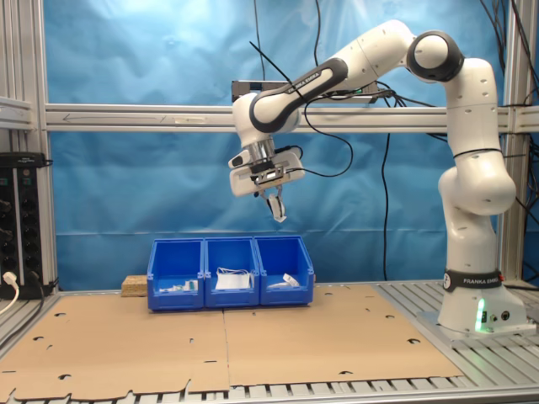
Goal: Pick and place sorting task of medical equipment.
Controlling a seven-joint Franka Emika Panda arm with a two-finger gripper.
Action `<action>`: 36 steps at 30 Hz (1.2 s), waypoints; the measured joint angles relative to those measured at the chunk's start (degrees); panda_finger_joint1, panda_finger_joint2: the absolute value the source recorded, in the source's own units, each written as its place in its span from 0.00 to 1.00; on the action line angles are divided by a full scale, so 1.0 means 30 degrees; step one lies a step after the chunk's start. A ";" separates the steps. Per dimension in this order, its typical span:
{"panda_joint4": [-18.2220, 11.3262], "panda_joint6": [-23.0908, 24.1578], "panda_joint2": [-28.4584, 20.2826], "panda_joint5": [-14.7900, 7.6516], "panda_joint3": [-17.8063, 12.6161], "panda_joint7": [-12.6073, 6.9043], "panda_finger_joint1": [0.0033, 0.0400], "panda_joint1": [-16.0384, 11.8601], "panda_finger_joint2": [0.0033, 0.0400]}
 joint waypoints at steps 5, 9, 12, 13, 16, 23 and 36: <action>-0.0548 0.1074 -0.0001 0.0000 -0.0560 0.0343 0.07 -0.0013 0.07; -0.1084 0.2092 -0.0006 0.0000 -0.0958 0.0555 0.07 -0.0013 0.07; -0.1390 0.2650 -0.0005 0.0000 -0.1161 0.0640 0.07 -0.0014 0.07; -0.1540 0.2935 -0.0004 0.0000 -0.1258 0.0666 0.07 -0.0014 0.07; -0.1996 0.3806 -0.0004 0.0000 -0.1535 0.0726 0.07 -0.0019 0.07; -0.2833 0.5748 0.0003 0.0000 -0.2057 0.0952 0.07 -0.0027 0.07; -0.3461 0.8396 0.0011 0.0000 -0.2690 0.1194 0.07 -0.0038 0.07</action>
